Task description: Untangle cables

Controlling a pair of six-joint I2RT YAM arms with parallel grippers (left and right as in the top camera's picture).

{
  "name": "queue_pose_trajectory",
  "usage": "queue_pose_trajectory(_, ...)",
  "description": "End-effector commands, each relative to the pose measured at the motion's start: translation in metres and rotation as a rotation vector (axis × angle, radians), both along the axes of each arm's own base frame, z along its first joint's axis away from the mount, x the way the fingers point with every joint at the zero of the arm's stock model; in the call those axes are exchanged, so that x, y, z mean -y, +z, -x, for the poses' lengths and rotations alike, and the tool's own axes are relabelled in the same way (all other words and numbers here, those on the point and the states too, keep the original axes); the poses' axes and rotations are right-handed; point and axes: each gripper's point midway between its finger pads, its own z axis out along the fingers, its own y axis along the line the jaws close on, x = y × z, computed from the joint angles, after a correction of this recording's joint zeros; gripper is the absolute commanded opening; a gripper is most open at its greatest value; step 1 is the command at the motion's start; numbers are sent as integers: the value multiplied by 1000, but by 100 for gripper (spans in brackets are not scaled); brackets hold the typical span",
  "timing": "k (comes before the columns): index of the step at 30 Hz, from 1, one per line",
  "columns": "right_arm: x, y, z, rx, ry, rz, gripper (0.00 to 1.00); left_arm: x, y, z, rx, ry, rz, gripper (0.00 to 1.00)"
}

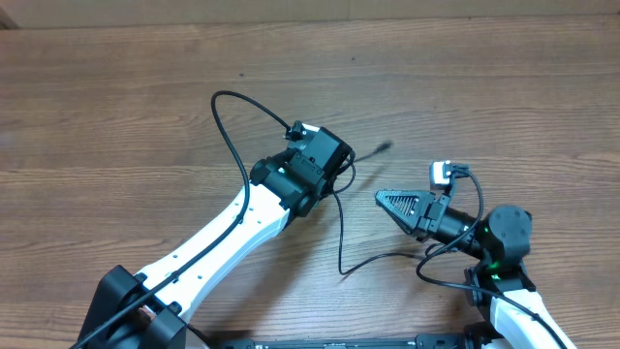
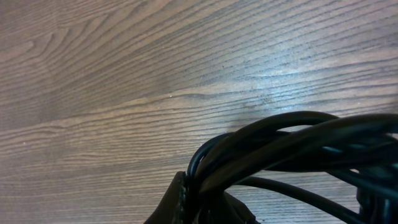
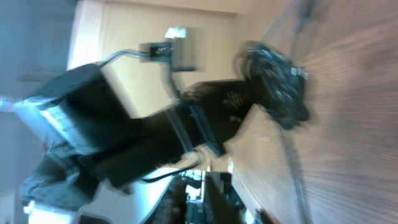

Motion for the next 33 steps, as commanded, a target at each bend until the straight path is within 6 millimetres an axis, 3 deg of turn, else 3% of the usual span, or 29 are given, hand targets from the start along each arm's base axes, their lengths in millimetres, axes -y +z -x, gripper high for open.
queue_pose_trajectory(1, 3, -17, -4, -64, -33, 41, 13, 3, 0, 0, -12, -22, 12, 4)
queue_pose_trajectory(4, 6, -35, -6, -130, -64, 76, 28, 14, -6, 9, -77, -144, 21, 4)
queue_pose_trajectory(6, 6, -36, -5, -107, -61, 93, 39, 22, -8, 14, -107, -165, 59, 4)
queue_pose_trajectory(12, 5, -36, -4, -107, -51, 93, 44, 55, -13, 33, -215, -253, 239, 4)
queue_pose_trajectory(20, -5, -38, 0, -106, -38, 106, 35, 77, -9, 40, -254, -276, 362, 4)
queue_pose_trajectory(27, -11, -34, -2, -144, -61, 74, 4, 81, -9, 43, -270, -283, 385, 4)
queue_pose_trajectory(31, -13, -24, -2, -166, -54, 21, 4, 77, -10, 42, -264, -270, 369, 4)
queue_pose_trajectory(33, -14, -6, -4, -134, -53, -35, 4, 66, -11, 33, -223, -200, 325, 4)
